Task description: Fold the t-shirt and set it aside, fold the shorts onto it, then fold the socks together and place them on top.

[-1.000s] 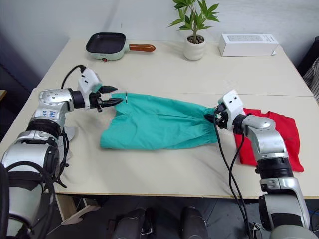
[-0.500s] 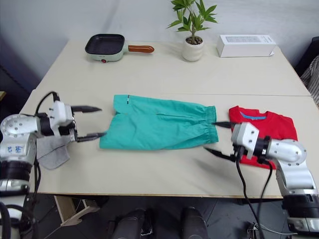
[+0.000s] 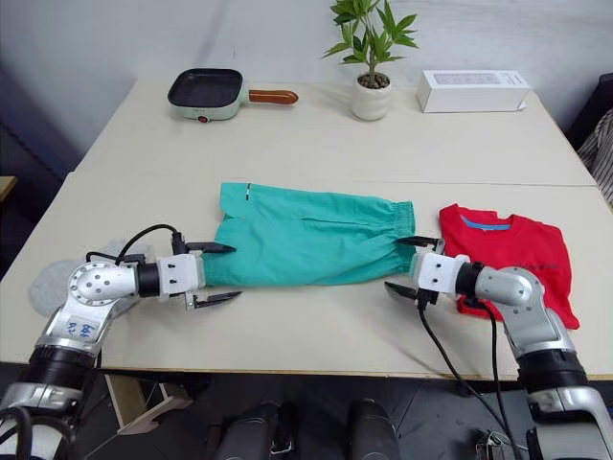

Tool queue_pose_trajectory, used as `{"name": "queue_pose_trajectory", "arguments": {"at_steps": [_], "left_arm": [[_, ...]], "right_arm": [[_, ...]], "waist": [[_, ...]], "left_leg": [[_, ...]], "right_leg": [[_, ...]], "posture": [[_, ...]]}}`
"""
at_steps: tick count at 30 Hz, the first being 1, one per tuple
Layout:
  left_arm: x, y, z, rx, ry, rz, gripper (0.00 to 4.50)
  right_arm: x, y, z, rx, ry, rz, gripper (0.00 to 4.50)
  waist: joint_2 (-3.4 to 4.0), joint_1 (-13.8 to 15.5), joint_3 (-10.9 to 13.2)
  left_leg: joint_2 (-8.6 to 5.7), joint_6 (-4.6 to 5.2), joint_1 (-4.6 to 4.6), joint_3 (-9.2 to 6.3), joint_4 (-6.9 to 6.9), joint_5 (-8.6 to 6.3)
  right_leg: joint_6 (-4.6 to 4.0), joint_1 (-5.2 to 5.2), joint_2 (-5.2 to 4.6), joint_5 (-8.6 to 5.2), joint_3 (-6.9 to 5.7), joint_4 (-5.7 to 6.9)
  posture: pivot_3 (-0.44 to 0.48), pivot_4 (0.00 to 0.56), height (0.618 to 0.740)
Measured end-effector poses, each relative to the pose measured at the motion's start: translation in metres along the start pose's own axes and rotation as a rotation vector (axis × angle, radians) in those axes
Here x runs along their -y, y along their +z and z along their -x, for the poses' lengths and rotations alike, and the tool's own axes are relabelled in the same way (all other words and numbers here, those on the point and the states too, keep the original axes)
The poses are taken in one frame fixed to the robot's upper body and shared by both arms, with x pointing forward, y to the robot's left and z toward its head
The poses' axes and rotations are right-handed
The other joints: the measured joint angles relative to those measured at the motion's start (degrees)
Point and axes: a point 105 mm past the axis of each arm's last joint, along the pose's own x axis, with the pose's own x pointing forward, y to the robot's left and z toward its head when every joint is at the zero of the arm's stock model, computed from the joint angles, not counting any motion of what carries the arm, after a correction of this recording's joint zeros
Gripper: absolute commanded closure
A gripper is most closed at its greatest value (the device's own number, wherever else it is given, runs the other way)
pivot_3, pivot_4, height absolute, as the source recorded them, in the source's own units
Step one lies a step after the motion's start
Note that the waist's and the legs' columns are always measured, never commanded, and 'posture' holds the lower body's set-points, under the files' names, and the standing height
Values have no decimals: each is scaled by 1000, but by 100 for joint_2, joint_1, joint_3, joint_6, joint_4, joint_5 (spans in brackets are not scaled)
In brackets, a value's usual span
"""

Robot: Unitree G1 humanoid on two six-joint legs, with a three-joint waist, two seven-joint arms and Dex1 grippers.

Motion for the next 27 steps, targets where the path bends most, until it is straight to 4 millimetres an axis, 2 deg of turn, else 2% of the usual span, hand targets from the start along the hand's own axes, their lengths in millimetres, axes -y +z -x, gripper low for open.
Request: {"name": "queue_pose_trajectory", "arguments": {"at_steps": [2,5,10,11,17,20,24,27], "left_arm": [[-7,-2,-7,-18,17,-14,0],[-13,-5,-14,-35,34,-33,890],[-15,-11,-23,-44,33,-56,2437],[-16,-12,-26,-47,38,-61,2799],[-17,-19,-32,-64,30,-55,4480],[-15,-20,-29,-64,23,-45,4480],[-5,-19,-12,-55,9,-8,4480],[16,-14,9,-56,-28,40,4480]], "right_arm": [[0,-5,-3,-16,1,10,1530],[4,-11,-5,-38,-16,30,2583],[6,-18,-4,-66,-47,42,4360],[6,-18,-4,-66,-50,46,4500],[6,-15,-7,-48,-63,54,4500],[6,-11,-7,-26,-61,68,4500],[2,-4,-6,20,-40,69,4500],[-9,7,1,86,-7,70,4500]], "waist": [[0,1,0],[4,-4,-2],[7,-4,-4],[7,-5,-5],[14,-19,-8],[35,-33,-21],[36,-109,-21],[37,-167,-21]], "left_leg": [[0,3,46,-4,-7,-5],[2,-27,50,-12,-8,-25],[2,-3,51,-13,-8,-9],[2,-2,51,-13,-7,-8],[4,-2,52,-13,-7,-7],[6,-4,52,-11,-8,-8],[20,-13,50,-7,-15,-13],[20,-16,50,-8,-40,-16]], "right_leg": [[0,53,-5,0,-6,-14],[0,59,-17,0,10,-19],[-4,58,-15,-2,12,-9],[-4,58,-15,-2,12,-9],[-5,58,-13,-3,9,-6],[-6,56,-11,-4,9,-6],[-12,54,4,-7,8,1],[-15,55,4,-9,12,-19]], "posture": [[0,150,740],[0,150,740],[0,150,740],[0,150,740],[0,150,740],[0,150,740],[0,150,740],[0,150,740]]}}
